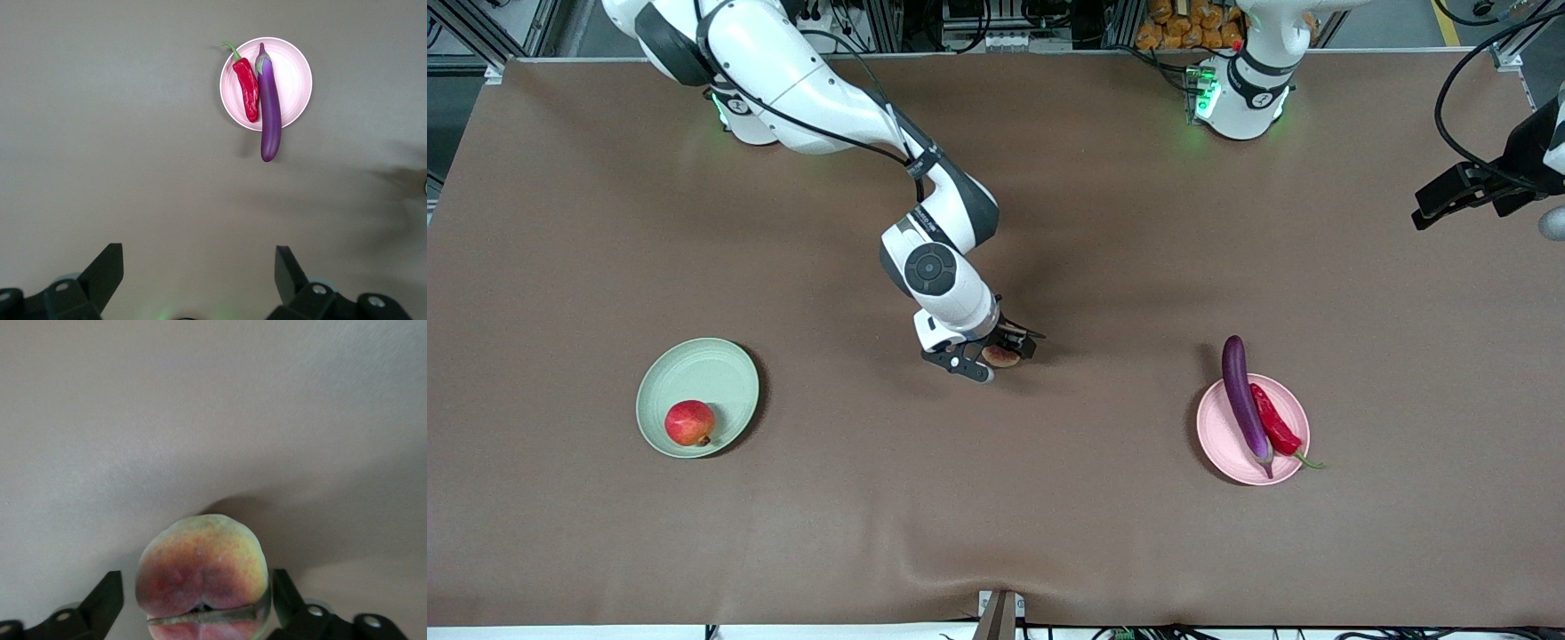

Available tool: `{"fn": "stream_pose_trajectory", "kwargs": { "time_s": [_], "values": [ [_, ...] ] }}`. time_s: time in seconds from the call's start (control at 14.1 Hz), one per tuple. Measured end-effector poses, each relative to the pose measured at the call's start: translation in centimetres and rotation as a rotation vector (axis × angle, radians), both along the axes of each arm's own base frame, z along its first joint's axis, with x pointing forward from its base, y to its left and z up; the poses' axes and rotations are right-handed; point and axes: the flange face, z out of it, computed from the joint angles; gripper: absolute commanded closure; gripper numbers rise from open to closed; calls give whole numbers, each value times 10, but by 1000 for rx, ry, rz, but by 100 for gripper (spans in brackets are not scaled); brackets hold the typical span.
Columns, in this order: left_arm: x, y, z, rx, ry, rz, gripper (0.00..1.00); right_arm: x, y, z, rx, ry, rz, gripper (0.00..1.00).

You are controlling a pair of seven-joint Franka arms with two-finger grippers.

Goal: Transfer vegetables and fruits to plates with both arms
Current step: 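Carry the peach with the right gripper and lower it onto the green plate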

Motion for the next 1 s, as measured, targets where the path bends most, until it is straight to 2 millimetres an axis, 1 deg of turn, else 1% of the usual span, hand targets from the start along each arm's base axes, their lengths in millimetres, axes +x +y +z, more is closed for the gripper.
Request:
{"fn": "stream_pose_trajectory", "kwargs": {
  "time_s": [0.07, 0.14, 0.28, 0.36, 0.43, 0.5, 0.57, 0.71, 0.78, 0.85, 1.0],
  "values": [
    [0, 0, -1, 0, 1, 0, 0, 1, 0, 0, -3, -4, -3, 76],
    [0, -1, -1, 0, 3, -1, 0, 6, -3, 3, -3, -13, -9, 80],
    [0, -2, -4, 0, 8, -3, 0, 25, -19, 10, -16, -46, -37, 81],
    [0, -2, -4, 0, 9, -4, 0, 41, -33, 20, -23, -71, -61, 81],
    [0, -3, -4, 0, 9, -5, 0, 59, -52, 33, -30, -92, -83, 81],
    [-1, -3, -4, 0, 9, -6, 0, 79, -78, 50, -38, -104, -89, 81],
    [-1, -4, -4, 0, 10, -7, 0, 98, -110, 68, -49, -109, -72, 80],
    [-1, -9, -5, 0, 10, -17, 0, 129, -187, 97, -86, -85, 7, 79],
    [-1, -12, -5, 0, 11, -23, 0, 138, -224, 105, -104, -59, 57, 79],
    [-1, -14, -5, 0, 11, -26, 0, 144, -256, 107, -119, -27, 104, 79],
    [-1, -15, -5, 0, 11, -28, 0, 153, -319, 98, -153, 12, 187, 79]
  ]
}}
